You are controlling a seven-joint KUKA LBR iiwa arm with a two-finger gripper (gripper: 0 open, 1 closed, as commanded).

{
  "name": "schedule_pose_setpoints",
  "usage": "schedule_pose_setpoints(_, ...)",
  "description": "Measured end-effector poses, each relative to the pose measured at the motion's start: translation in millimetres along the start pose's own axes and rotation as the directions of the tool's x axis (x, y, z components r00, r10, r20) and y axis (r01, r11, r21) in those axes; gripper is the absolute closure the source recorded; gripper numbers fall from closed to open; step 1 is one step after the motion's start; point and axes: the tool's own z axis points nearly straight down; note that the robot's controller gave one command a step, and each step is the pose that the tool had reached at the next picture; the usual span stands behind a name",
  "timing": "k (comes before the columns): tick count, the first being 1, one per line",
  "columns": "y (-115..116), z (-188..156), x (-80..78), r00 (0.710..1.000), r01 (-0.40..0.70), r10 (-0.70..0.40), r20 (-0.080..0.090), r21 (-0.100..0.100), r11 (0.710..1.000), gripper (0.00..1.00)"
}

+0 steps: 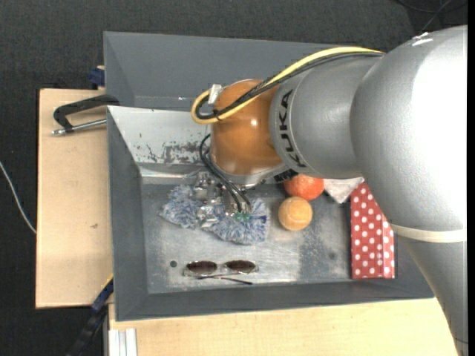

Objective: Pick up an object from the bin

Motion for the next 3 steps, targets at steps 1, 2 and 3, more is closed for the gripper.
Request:
schedule_pose_setpoints(1,0.0,-12.2,4.0,1.0,0.015,-0.015,-0.013,0.003,1.0,1.0)
schedule_pose_setpoints(2,6.6,-49.3,4.5,0.998,0.067,-0.067,-0.004,0.001,0.998,1.0)
schedule_pose_setpoints(3,0.3,-53.4,3.1,0.997,0.072,-0.072,-0.009,0.001,0.997,1.0)
